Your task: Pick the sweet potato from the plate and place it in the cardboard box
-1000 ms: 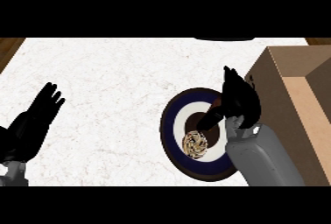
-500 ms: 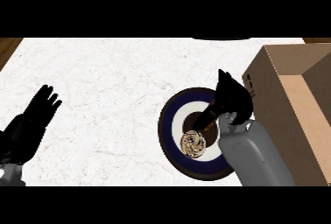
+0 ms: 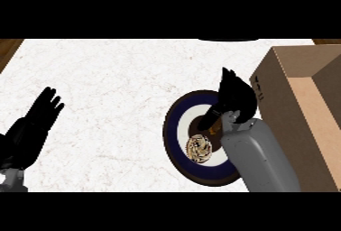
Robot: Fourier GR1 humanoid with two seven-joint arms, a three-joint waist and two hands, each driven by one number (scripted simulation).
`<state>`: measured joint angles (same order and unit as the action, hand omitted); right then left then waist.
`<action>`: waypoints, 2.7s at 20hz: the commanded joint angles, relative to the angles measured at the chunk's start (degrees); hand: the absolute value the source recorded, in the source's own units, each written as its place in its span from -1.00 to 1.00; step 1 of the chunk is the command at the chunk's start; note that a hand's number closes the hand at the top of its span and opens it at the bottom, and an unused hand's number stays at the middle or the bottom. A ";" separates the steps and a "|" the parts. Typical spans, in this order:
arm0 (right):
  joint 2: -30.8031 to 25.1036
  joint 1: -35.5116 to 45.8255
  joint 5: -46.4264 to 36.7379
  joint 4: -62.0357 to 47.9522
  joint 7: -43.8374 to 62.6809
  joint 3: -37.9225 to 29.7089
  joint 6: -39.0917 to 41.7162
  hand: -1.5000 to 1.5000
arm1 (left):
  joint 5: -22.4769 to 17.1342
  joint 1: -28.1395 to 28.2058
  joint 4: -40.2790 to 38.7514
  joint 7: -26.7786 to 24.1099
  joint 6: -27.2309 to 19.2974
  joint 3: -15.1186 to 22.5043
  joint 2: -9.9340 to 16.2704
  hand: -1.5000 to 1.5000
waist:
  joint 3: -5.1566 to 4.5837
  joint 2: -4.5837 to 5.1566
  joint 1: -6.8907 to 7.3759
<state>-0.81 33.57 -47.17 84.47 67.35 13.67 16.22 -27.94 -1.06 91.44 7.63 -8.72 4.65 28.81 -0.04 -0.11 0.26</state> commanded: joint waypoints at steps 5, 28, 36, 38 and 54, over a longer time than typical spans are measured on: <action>0.77 2.55 0.19 -3.20 13.23 1.62 3.96 -1.00 | 2.16 0.65 -1.45 -1.91 0.11 0.47 -2.45 0.00 | -0.03 0.02 0.13; 0.64 1.80 -1.09 -14.97 7.71 -3.15 3.43 -1.00 | 3.24 1.96 -1.47 -2.15 4.00 -3.75 -2.37 0.00 | -0.02 0.09 0.06; 0.77 0.27 -0.23 -18.68 6.15 -0.33 -1.39 -1.00 | 2.75 -1.33 1.74 4.41 3.31 -4.14 -2.53 0.00 | 0.04 0.09 0.14; 0.77 0.57 -0.53 -20.24 6.22 -1.07 -1.60 -1.00 | 4.62 1.73 2.68 1.54 2.29 -2.38 -5.31 0.00 | 0.03 0.08 0.27; -0.02 -1.43 -5.15 -17.06 -0.23 -0.41 -0.33 1.00 | 5.26 0.67 0.79 3.72 7.11 -7.38 -6.05 0.00 | 0.03 0.05 -0.15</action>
<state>-1.02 32.88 -51.24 66.54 61.85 13.67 12.87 -22.99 -0.92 92.70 11.79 -2.95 -1.73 23.30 -0.12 -0.23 0.20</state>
